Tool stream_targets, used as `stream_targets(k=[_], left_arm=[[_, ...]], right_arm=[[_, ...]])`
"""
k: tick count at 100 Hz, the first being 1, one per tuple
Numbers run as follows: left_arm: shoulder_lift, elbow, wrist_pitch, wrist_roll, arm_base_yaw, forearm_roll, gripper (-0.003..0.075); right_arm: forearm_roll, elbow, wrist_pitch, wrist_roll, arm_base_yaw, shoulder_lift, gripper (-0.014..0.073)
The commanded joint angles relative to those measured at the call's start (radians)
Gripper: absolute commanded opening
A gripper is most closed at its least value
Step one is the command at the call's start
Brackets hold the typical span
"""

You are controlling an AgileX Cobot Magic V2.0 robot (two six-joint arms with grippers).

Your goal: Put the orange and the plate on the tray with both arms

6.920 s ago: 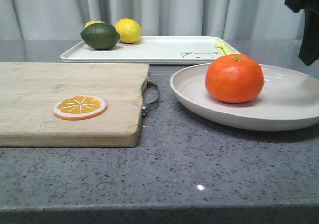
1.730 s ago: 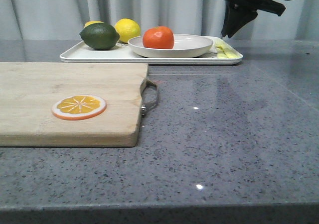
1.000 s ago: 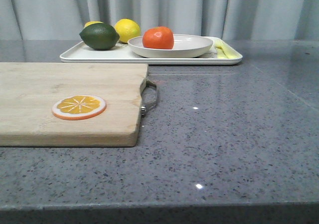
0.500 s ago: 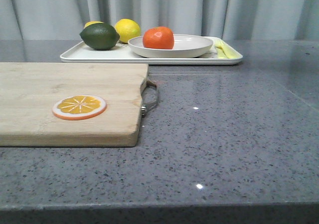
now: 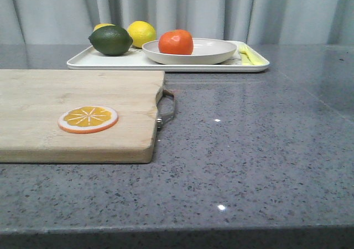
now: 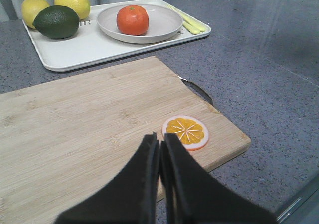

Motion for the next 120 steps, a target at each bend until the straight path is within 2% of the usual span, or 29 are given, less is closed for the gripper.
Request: stream_targets(k=[1,42,59,81,103,120], left_arm=[[0.009,-0.027,-0.068,-0.004,0.003,-0.012,-0.0019],[0.009,-0.027,-0.068,-0.004,0.003,-0.018,-0.0019],[0.009,-0.027,-0.068,-0.004,0.003,-0.018,-0.0019],[0.009,-0.027,-0.068,-0.004,0.003,-0.018,-0.0019],[0.009,-0.027,-0.068,-0.004,0.003,-0.018,-0.0019],[0.009,-0.027,-0.068,-0.004,0.003,-0.018,-0.0019]], right_arm=[[-0.006,0.086,-0.110,-0.033,-0.001,-0.115,-0.0069],[-0.008,0.571,-0.391,-0.057,-0.001,-0.555,-0.0069],[-0.008,0.733,-0.460,-0.057,-0.001,-0.713,-0.0069],[-0.009,0.920,-0.517,-0.057,-0.001,-0.865,-0.0069],[-0.009,1.110,-0.651,-0.057,-0.001,-0.990,-0.0069],[-0.009,1.174,-0.714,-0.057,-0.001,-1.019,-0.0069]])
